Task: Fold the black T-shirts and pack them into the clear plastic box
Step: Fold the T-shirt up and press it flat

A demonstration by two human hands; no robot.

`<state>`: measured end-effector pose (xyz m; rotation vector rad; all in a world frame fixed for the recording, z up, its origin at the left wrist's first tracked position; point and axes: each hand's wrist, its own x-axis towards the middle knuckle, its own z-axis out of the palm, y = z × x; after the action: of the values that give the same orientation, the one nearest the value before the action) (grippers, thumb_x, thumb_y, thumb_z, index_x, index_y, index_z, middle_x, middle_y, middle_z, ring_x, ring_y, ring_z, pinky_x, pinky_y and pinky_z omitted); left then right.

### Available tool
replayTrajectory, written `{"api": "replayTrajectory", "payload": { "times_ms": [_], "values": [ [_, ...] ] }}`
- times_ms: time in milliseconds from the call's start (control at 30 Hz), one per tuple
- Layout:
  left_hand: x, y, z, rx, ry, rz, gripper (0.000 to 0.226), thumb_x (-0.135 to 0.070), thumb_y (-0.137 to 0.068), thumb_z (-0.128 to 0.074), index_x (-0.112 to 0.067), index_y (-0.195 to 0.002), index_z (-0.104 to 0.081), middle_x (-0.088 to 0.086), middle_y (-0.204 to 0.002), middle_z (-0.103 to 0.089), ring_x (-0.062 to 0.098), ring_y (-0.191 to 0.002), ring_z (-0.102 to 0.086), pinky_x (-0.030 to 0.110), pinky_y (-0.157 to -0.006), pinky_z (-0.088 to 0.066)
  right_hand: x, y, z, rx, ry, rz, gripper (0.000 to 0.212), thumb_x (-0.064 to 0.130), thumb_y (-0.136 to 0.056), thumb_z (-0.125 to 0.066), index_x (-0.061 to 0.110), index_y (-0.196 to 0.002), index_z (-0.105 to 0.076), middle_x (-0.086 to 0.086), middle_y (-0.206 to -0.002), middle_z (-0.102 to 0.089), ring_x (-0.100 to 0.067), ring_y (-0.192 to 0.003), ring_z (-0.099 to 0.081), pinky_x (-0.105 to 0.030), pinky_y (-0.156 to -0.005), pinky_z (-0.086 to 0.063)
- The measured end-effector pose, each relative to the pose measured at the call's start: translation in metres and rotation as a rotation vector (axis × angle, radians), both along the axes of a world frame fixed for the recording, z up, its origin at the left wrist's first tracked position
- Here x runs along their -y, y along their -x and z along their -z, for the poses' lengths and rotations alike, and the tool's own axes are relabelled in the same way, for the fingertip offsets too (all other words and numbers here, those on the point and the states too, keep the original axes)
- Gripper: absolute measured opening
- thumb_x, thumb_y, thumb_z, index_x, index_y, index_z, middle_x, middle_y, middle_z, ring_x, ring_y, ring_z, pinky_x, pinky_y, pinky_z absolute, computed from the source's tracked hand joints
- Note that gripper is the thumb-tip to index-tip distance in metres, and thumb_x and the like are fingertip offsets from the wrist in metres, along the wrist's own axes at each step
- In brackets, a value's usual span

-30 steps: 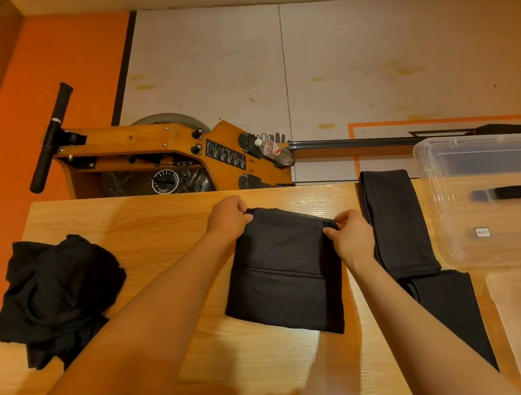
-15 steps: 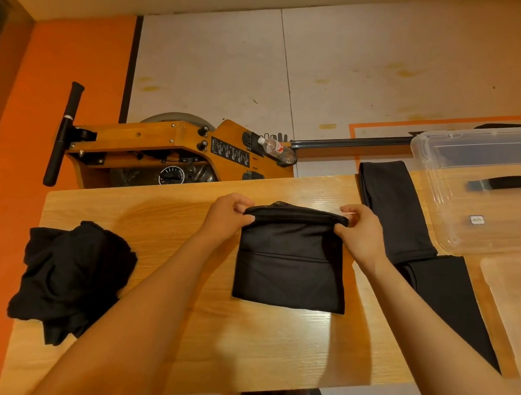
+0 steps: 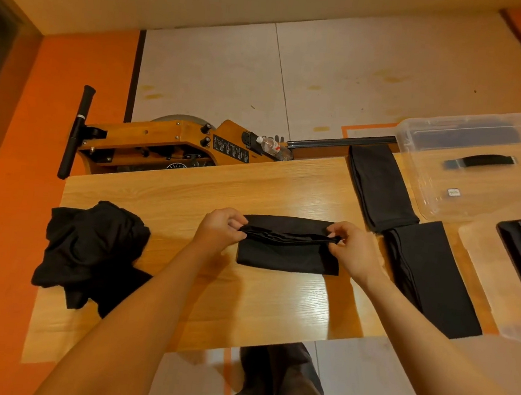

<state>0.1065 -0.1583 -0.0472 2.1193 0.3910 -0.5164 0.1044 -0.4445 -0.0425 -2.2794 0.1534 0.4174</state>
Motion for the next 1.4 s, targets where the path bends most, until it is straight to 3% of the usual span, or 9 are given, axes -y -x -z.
{"api": "replayTrajectory", "payload": {
  "times_ms": [333,500,667,800,967,1067,1133,1300,1400],
  "values": [
    [0.002,0.034,0.013,-0.05,-0.122,0.139,0.023,-0.016,-0.078,-0.077,-0.028,-0.093,-0.064,-0.005,-0.09,-0.066,0.012,-0.084,-0.065,0.037,-0.085,-0.056,0.006,0.04,0.015,0.002,0.112,-0.163,0.025,0.003,-0.082,-0.067,0.026,-0.09,-0.061,0.005,-0.095,-0.063,-0.016,-0.092,-0.06,-0.023,-0.076,-0.043],
    [0.007,0.043,0.003,0.039,-0.174,0.15,0.034,-0.056,-0.088,-0.057,-0.023,-0.089,-0.065,-0.008,-0.075,-0.066,0.013,-0.074,-0.062,0.03,-0.065,-0.048,0.01,0.054,0.021,0.308,0.309,-0.26,0.025,0.043,-0.087,-0.061,0.019,-0.084,-0.069,0.005,-0.088,-0.06,-0.013,-0.086,-0.053,-0.033,-0.076,-0.043],
    [0.031,0.036,0.005,0.336,-0.634,0.357,0.037,-0.044,-0.1,-0.039,-0.026,-0.129,-0.054,-0.004,-0.122,-0.056,0.018,-0.118,-0.046,0.032,-0.096,-0.033,-0.018,0.042,0.021,0.479,0.371,-0.177,0.02,0.018,-0.09,-0.063,0.009,-0.107,-0.069,-0.008,-0.112,-0.062,-0.025,-0.107,-0.056,-0.041,-0.093,-0.045],
    [0.056,0.039,0.019,0.29,-0.715,0.545,0.054,-0.045,-0.102,-0.031,-0.032,-0.153,-0.016,0.002,-0.162,-0.008,0.022,-0.148,-0.006,0.038,-0.117,-0.009,-0.047,0.034,0.032,0.408,0.42,-0.323,0.035,0.011,-0.086,-0.066,0.008,-0.121,-0.064,-0.017,-0.136,-0.055,-0.036,-0.133,-0.044,-0.05,-0.112,-0.03],
    [0.071,0.048,0.035,0.213,-0.744,0.639,0.058,-0.052,-0.101,-0.019,-0.032,-0.154,-0.007,0.001,-0.162,0.009,0.02,-0.148,0.012,0.042,-0.119,0.003,-0.055,0.045,0.049,0.265,0.478,-0.429,0.057,0.038,-0.101,-0.034,0.015,-0.152,-0.031,-0.013,-0.162,-0.019,-0.029,-0.151,-0.011,-0.049,-0.119,-0.011],
    [0.062,0.058,0.048,0.24,-0.724,0.603,0.06,-0.055,-0.098,-0.019,-0.031,-0.153,-0.014,0.005,-0.162,-0.001,0.026,-0.149,0.0,0.051,-0.119,-0.01,-0.041,0.056,0.063,0.181,0.511,-0.448,0.071,0.053,-0.094,-0.009,0.021,-0.156,-0.019,-0.011,-0.164,-0.006,-0.026,-0.151,0.001,-0.053,-0.12,-0.007],
    [0.053,0.068,0.055,0.249,-0.7,0.568,0.063,-0.058,-0.095,-0.021,-0.031,-0.152,-0.021,0.01,-0.161,-0.011,0.031,-0.148,-0.011,0.055,-0.114,-0.017,-0.032,0.062,0.069,0.174,0.53,-0.454,0.073,0.061,-0.094,-0.007,0.024,-0.157,-0.013,-0.01,-0.164,0.0,-0.024,-0.15,0.009,-0.052,-0.119,-0.002],
    [0.038,0.078,0.057,0.108,-0.719,0.525,0.067,-0.064,-0.095,-0.016,-0.04,-0.149,0.015,0.002,-0.157,0.028,0.025,-0.145,0.025,0.051,-0.118,0.004,-0.018,0.068,0.069,0.122,0.552,-0.376,0.076,0.071,-0.091,-0.005,0.033,-0.157,-0.003,-0.008,-0.164,0.01,-0.028,-0.149,0.018,-0.051,-0.118,0.003],
    [0.035,0.078,0.049,0.085,-0.656,0.412,0.066,-0.059,-0.098,-0.019,-0.036,-0.151,0.011,0.002,-0.159,0.022,0.023,-0.147,0.018,0.047,-0.118,0.001,-0.015,0.066,0.064,0.083,0.495,-0.248,0.075,0.071,-0.091,-0.006,0.033,-0.156,-0.01,-0.011,-0.164,0.006,-0.029,-0.151,0.009,-0.048,-0.119,-0.001]
  ]
}}
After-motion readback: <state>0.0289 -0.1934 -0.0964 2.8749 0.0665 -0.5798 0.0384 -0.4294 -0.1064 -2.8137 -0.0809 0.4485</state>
